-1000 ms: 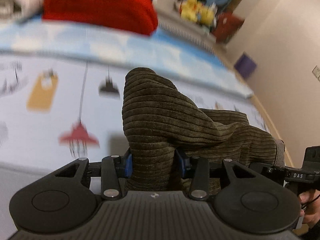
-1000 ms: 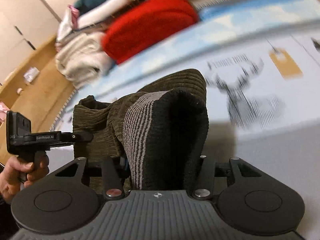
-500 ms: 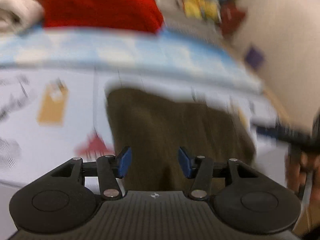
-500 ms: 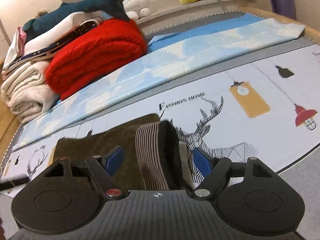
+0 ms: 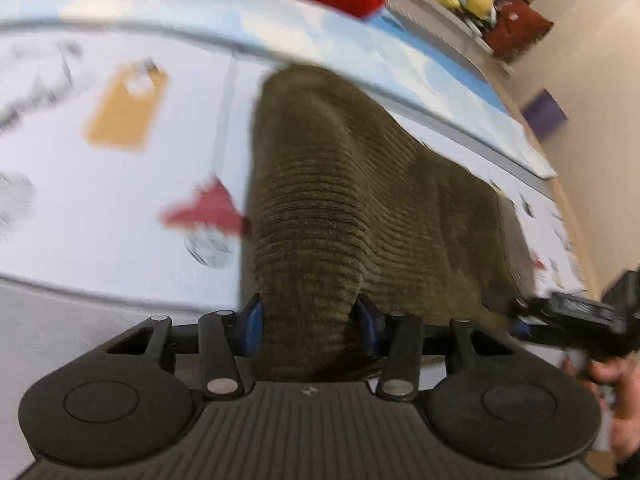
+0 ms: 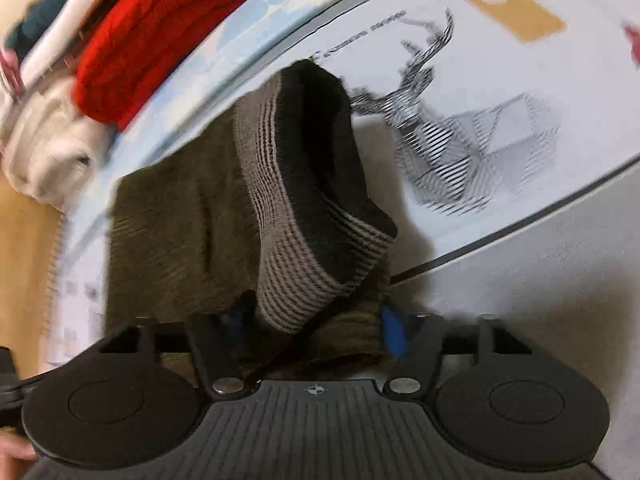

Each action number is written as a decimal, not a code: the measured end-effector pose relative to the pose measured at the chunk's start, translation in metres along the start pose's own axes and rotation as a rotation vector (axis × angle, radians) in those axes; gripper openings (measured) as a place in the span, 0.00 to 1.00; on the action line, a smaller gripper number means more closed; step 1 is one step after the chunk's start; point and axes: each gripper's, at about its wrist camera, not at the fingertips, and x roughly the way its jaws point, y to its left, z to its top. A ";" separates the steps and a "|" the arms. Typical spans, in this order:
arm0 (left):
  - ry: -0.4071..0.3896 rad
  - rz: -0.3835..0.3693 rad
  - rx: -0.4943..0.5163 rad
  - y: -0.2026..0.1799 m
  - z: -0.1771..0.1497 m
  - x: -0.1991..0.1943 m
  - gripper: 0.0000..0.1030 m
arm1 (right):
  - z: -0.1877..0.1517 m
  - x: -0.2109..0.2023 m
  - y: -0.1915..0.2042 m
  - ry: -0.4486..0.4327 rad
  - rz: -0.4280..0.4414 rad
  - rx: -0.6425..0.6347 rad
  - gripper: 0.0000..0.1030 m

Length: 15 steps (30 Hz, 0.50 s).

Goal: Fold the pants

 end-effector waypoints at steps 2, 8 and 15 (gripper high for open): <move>0.046 0.016 -0.007 0.000 -0.003 0.003 0.52 | -0.003 0.004 0.006 0.031 0.025 -0.032 0.59; -0.026 0.084 0.094 -0.020 -0.007 -0.013 0.38 | -0.005 0.002 0.011 -0.004 -0.054 -0.086 0.64; 0.041 0.082 -0.003 -0.005 -0.021 -0.017 0.44 | -0.011 -0.010 0.006 -0.021 -0.117 -0.079 0.68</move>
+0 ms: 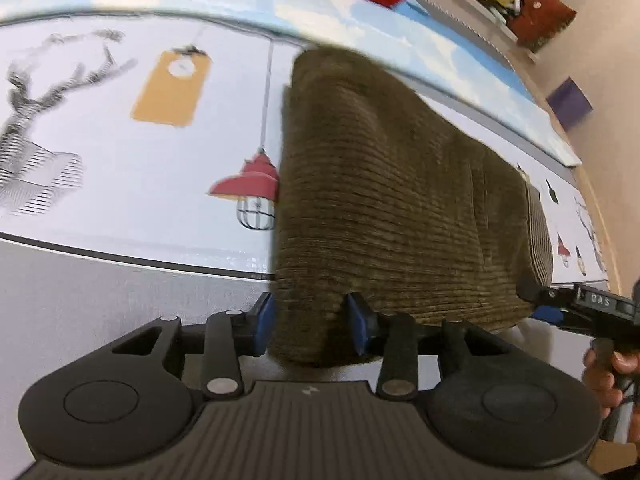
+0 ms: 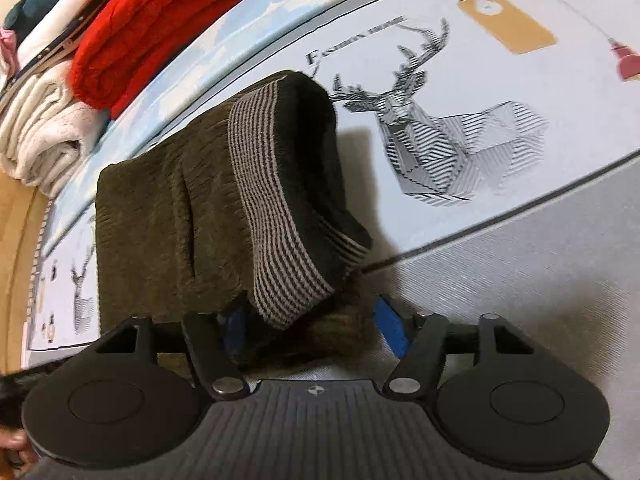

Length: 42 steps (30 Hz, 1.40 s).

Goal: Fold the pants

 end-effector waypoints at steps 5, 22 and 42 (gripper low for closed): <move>-0.161 0.184 0.194 -0.020 -0.019 -0.062 0.73 | -0.010 -0.050 0.029 -0.098 -0.167 -0.137 0.71; -0.401 0.247 0.176 -0.109 -0.137 -0.198 1.00 | -0.153 -0.210 0.096 -0.551 -0.151 -0.231 0.70; -0.186 0.273 0.147 -0.133 -0.125 -0.121 1.00 | -0.148 -0.169 0.102 -0.336 -0.250 -0.332 0.78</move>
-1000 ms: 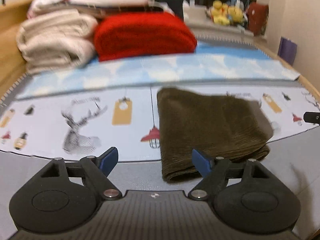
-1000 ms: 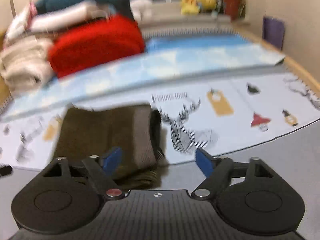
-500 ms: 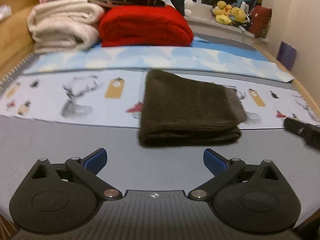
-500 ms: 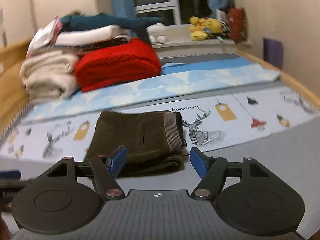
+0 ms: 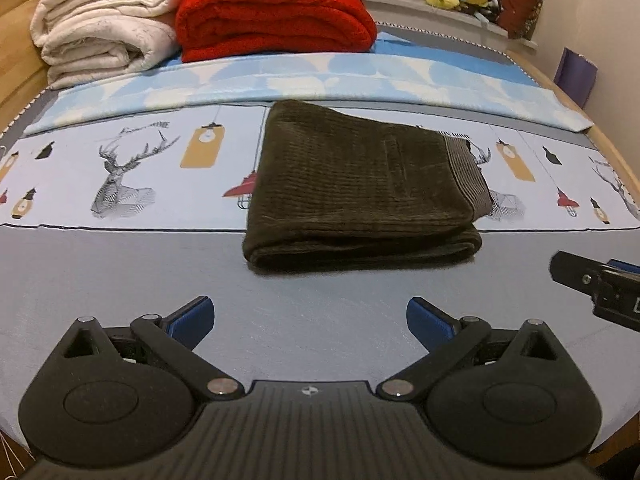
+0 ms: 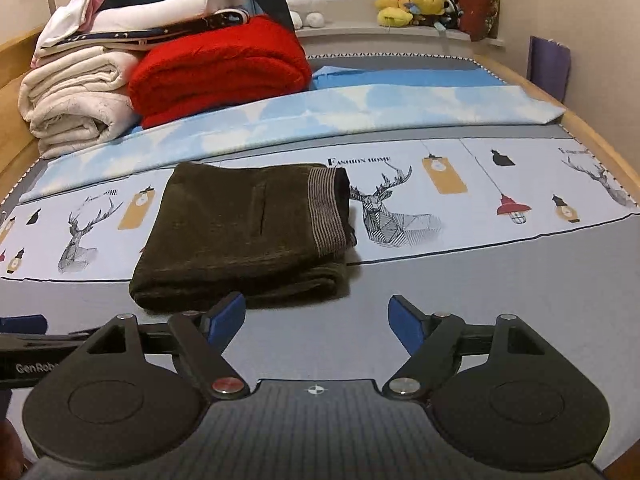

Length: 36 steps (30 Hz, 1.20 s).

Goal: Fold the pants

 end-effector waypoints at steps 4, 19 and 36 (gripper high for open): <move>0.001 0.000 -0.006 0.002 -0.002 0.002 1.00 | -0.001 0.005 0.005 0.018 0.007 0.002 0.80; 0.003 0.018 -0.065 0.027 0.001 0.001 0.99 | -0.004 0.011 0.049 0.031 0.040 -0.051 0.81; 0.021 0.017 -0.057 0.027 0.003 0.006 0.99 | -0.004 0.016 0.052 0.048 0.030 -0.050 0.81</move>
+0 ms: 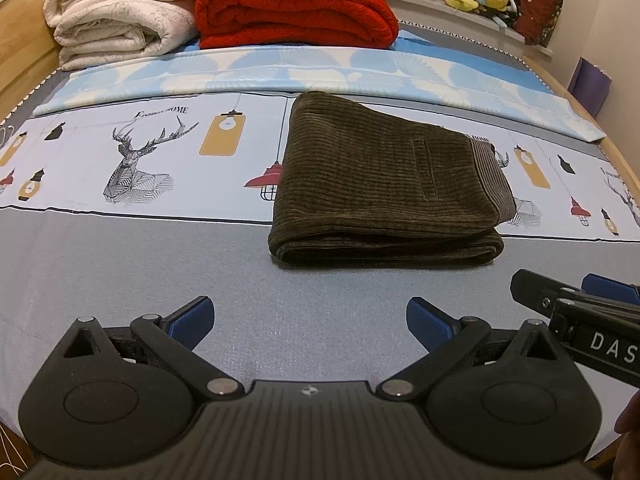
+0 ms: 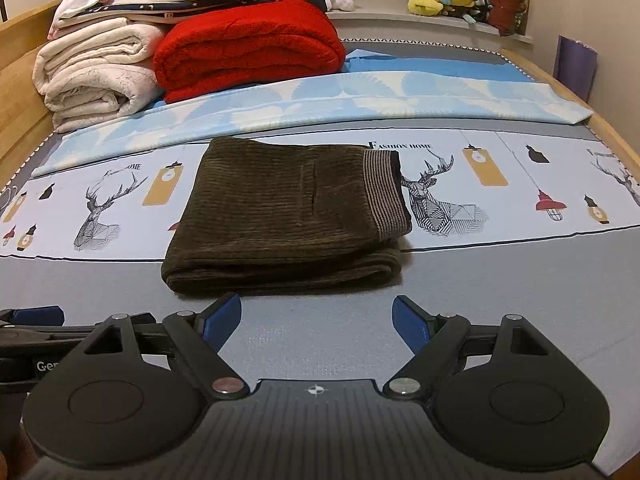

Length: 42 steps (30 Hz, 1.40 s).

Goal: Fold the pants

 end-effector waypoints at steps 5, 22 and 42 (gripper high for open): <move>0.000 0.002 0.001 -0.002 0.000 0.000 0.99 | 0.000 0.000 0.000 0.003 -0.001 0.003 0.81; 0.000 0.003 0.003 -0.003 0.000 0.000 0.99 | -0.001 0.001 -0.001 0.007 -0.001 0.007 0.82; 0.000 0.003 0.003 -0.003 0.000 0.000 0.99 | -0.001 0.001 -0.002 0.009 0.001 0.008 0.82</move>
